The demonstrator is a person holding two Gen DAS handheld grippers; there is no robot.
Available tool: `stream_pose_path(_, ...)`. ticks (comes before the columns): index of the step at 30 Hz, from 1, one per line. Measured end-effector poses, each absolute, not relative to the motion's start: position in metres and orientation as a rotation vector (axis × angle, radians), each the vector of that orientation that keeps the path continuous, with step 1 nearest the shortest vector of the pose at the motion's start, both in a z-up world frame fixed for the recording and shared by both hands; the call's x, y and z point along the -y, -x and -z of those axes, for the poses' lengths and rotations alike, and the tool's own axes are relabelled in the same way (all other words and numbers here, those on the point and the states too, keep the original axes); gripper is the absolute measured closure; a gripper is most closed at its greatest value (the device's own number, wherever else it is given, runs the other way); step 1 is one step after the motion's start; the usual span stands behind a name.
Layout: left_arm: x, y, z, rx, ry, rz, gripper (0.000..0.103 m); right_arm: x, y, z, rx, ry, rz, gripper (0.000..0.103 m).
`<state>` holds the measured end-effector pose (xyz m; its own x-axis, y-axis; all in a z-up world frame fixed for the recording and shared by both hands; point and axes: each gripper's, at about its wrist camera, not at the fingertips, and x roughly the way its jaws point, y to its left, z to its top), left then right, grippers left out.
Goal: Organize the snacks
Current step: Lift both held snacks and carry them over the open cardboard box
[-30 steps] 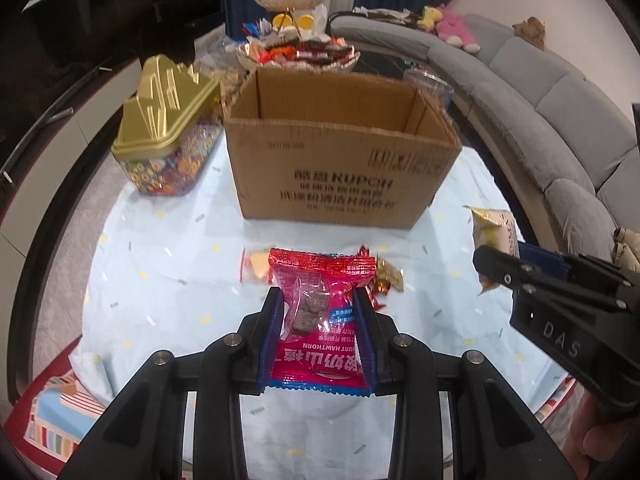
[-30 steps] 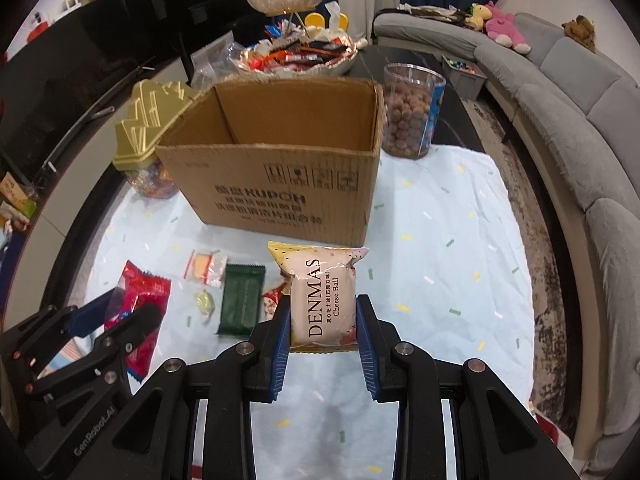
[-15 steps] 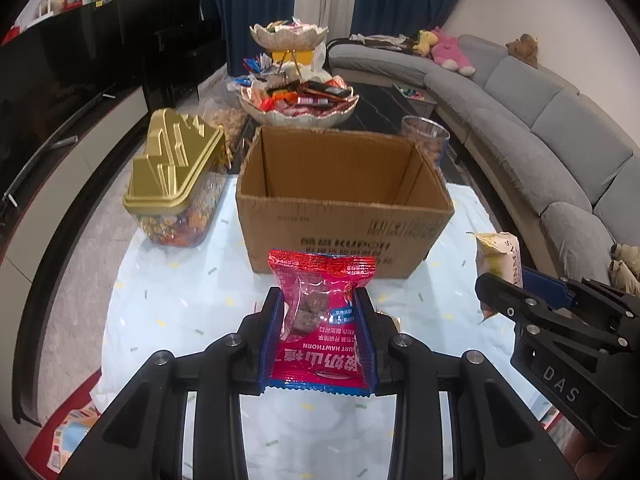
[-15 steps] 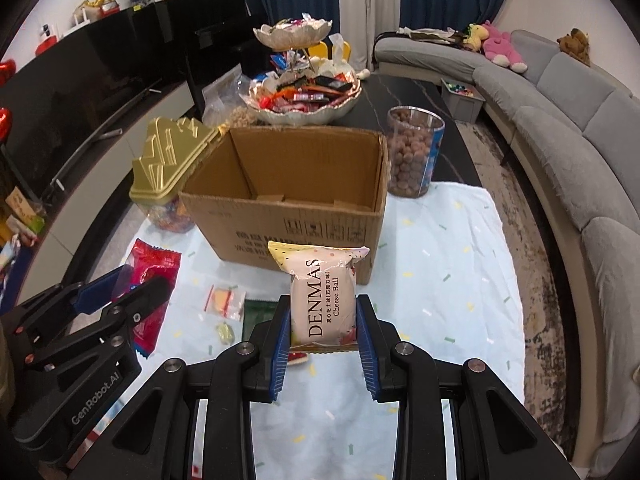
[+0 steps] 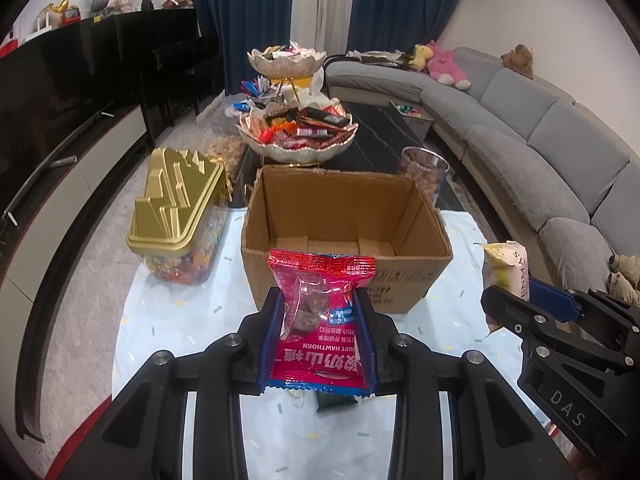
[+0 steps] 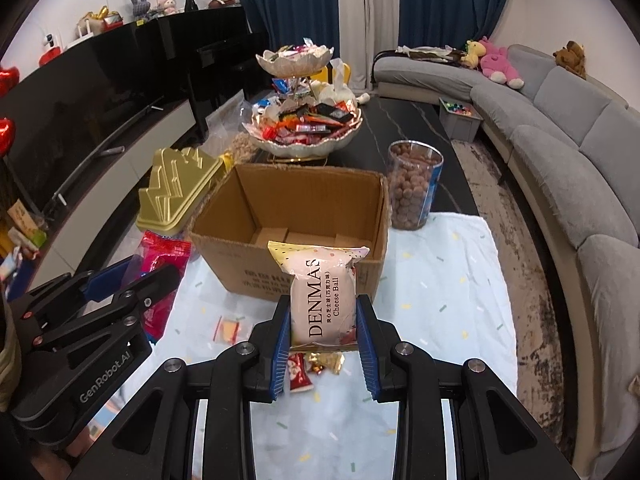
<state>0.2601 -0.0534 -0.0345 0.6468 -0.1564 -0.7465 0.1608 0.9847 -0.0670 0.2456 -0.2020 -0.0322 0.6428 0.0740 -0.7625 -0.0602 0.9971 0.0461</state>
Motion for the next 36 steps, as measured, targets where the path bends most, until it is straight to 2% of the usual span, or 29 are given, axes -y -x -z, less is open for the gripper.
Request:
stream_pose_path(19,0.054,-0.289,0.009,-0.786,-0.024,0.192,0.069,0.198,-0.264,0.008,-0.806,-0.018,-0.063,0.071)
stream_pose_path(36,0.054,-0.333,0.024,-0.808,-0.023,0.199,0.069,0.193,-0.3,0.013,-0.803,-0.014,-0.052,0.071)
